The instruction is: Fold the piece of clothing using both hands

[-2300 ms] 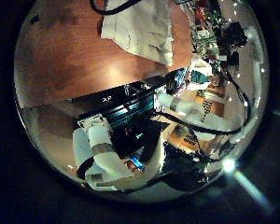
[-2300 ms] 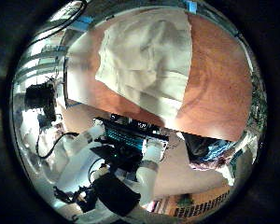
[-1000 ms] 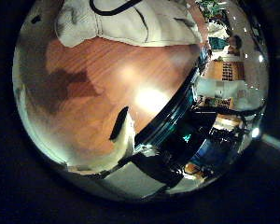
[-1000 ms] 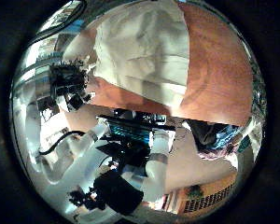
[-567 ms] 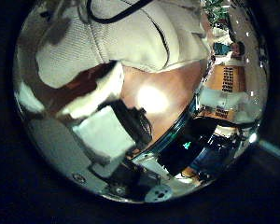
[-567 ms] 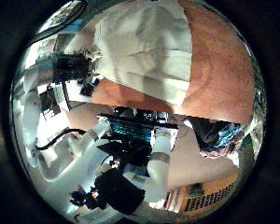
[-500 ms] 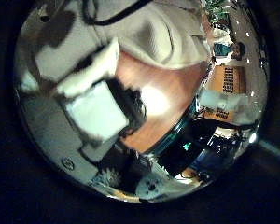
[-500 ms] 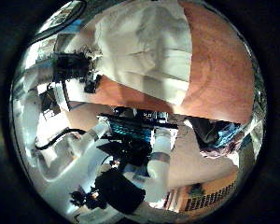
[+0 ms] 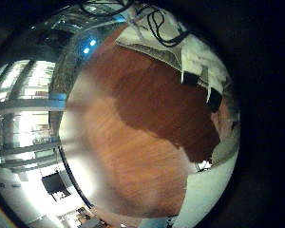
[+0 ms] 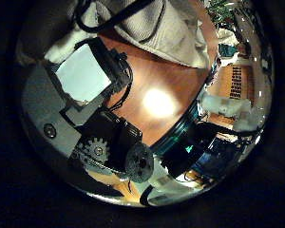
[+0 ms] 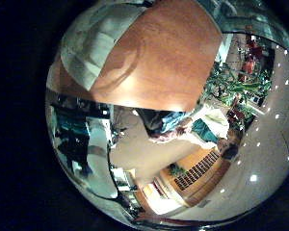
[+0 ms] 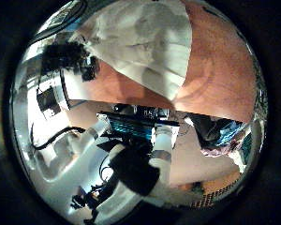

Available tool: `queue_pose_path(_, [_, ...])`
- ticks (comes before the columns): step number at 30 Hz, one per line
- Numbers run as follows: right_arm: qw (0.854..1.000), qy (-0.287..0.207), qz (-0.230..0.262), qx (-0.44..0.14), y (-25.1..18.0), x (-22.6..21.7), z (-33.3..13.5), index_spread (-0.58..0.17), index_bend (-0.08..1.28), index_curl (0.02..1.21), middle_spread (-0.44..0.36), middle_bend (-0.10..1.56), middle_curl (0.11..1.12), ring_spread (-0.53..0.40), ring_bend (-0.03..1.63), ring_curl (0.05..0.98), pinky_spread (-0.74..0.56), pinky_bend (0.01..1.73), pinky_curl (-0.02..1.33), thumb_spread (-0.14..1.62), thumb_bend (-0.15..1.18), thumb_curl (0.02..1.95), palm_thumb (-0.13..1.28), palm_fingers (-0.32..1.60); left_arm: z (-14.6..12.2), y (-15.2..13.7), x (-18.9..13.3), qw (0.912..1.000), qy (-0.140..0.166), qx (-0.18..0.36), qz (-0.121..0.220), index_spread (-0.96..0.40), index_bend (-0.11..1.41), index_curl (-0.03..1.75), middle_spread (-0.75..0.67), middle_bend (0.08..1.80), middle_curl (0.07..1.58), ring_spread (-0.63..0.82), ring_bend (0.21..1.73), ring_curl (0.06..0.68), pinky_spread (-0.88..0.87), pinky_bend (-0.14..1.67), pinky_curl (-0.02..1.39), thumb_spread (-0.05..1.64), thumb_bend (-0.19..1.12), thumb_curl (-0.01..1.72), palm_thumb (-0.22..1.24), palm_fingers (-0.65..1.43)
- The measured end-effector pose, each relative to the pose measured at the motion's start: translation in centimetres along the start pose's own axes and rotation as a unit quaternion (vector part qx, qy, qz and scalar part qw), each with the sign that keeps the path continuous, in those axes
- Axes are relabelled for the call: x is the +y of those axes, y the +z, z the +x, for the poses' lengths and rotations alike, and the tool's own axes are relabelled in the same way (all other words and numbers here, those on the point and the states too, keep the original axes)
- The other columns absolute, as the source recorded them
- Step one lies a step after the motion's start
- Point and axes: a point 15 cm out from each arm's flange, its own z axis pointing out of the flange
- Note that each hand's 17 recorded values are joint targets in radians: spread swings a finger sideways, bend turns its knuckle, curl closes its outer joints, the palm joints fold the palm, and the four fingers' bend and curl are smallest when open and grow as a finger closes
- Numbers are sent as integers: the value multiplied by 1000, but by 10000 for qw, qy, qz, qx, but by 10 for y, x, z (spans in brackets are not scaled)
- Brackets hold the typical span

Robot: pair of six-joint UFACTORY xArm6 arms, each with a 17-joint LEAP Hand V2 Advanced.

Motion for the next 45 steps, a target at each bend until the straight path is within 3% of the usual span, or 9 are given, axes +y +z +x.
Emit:
queue_pose_path(9, [9994,-316,-76,137,57,-19,-28,-260,153,278,-52,298,394,-34,625,296,204,484,276,1167,-32,244,245,280,18,-43,-5,9974,128,318,-630,-629,404,994,-568,913,965,-453,1332,548,-678,1040,628,1129,-8,613,857,926])
queue_pose_path(19, [9993,-1,302,232,58,-39,-34,-200,157,286,-4,287,396,1,616,293,224,497,272,1104,-24,253,202,207,17,-68,-5,9874,22,729,-1407,-670,392,1166,-588,916,1041,-447,1370,562,-671,1067,668,1133,-10,649,847,893])
queue_pose_path(28, [9992,86,202,334,101,-42,-51,-169,154,288,24,289,398,14,635,295,239,503,267,1077,-24,267,212,204,13,-75,-2,9846,-63,914,-1488,-682,357,1263,-598,909,1082,-448,1384,564,-671,1071,689,1149,-8,671,831,880])
queue_pose_path(35, [9980,185,398,452,108,-53,-70,-143,148,282,35,323,408,13,689,307,236,516,264,1068,-4,283,266,250,7,-76,4,9834,-104,965,-1532,-686,320,1316,-603,899,1103,-445,1391,562,-672,1065,699,1153,-8,683,827,882])
queue_pose_path(39, [9967,259,562,516,109,-61,-83,-158,127,264,-26,384,431,-95,800,330,129,576,263,1084,48,322,462,375,3,-79,8,9831,-103,987,-1538,-682,304,1341,-607,891,1112,-445,1389,559,-676,1062,704,1154,-8,688,826,886])
queue_pose_path(41, [9955,375,637,587,108,-63,-81,-200,65,218,-88,394,443,-187,977,376,-88,836,314,1078,73,342,565,650,1,-80,11,9826,-103,1008,-1560,-679,296,1352,-608,886,1116,-445,1388,558,-677,1059,707,1154,-11,689,822,888])
queue_pose_path(43, [9939,476,697,711,106,-65,-76,-252,122,210,-145,466,482,-239,1055,407,-232,985,359,1070,82,362,641,832,-1,-82,13,9828,-106,1014,-1538,-677,289,1362,-610,882,1119,-445,1387,557,-679,1056,709,1154,-10,689,821,890])
queue_pose_path(45, [9924,580,740,794,104,-66,-72,-316,218,233,-191,582,539,-263,1104,435,-295,1055,392,1058,92,387,716,1084,-3,-84,14,9830,-108,1017,-1523,-674,282,1371,-611,878,1123,-445,1385,556,-681,1052,711,1154,-9,690,820,892])
